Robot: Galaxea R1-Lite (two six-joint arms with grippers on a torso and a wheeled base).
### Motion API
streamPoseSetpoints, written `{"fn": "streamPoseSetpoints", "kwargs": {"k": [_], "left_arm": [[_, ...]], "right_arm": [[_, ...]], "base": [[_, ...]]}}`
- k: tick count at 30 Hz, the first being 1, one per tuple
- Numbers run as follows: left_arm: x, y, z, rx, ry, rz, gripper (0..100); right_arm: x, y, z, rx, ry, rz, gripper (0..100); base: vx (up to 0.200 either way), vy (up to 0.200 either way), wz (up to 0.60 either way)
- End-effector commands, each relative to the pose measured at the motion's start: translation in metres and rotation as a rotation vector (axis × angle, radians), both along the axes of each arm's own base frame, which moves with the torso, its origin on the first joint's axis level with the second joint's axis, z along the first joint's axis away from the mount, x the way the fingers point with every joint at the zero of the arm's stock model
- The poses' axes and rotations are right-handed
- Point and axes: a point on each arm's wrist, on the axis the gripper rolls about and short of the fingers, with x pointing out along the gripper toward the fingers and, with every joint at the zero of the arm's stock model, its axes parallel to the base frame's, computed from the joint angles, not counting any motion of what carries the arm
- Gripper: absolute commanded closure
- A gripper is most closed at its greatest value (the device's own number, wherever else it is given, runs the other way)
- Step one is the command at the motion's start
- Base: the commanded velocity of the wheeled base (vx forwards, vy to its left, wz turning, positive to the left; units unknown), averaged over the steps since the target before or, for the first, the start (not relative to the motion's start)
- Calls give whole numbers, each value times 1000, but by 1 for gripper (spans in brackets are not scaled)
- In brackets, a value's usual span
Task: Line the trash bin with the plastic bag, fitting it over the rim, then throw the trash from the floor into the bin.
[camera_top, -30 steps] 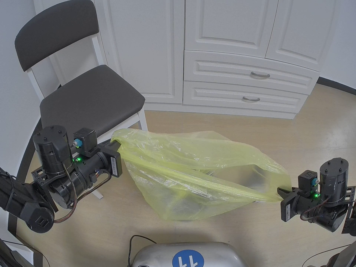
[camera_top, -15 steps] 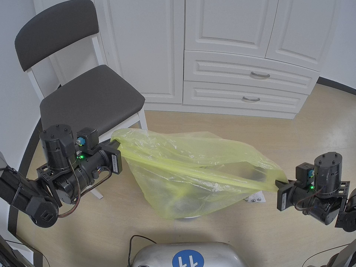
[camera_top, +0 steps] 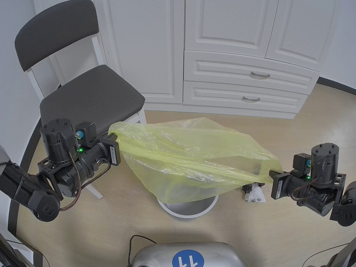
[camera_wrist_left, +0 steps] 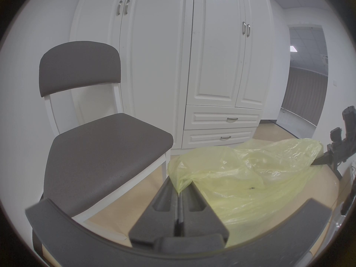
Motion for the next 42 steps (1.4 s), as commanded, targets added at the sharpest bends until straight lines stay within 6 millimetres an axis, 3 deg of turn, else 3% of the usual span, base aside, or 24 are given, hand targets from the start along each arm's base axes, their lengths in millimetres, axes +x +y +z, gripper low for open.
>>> {"fn": "streamPoseSetpoints", "kwargs": {"k": [1, 7, 18, 29, 34, 37, 42], "left_arm": [[3, -2, -1, -1, -7, 5, 100], [-1, -9, 1, -30, -79, -31, 100], [-17, -39, -28, -61, -149, -244, 100], [-23, -57, -29, -79, -143, -303, 100], [-25, -71, -26, -148, -133, -341, 100], [-28, -78, -24, -184, -128, -362, 100], [-32, -85, -25, -195, -119, -386, 100]], "right_arm": [[2, 1, -4, -9, 9, -5, 100], [-4, 1, -2, -4, -5, 18, 100], [-17, 6, -2, 92, -145, 188, 100], [-3, 16, -13, 135, -201, 202, 100], [4, 29, -24, 188, -291, 228, 100], [9, 36, -42, 165, -240, 236, 100], [10, 46, -44, 249, -215, 245, 100]], "base": [[0, 0, 0], [0, 0, 0], [0, 0, 0], [0, 0, 0], [0, 0, 0], [0, 0, 0], [0, 0, 0]]}}
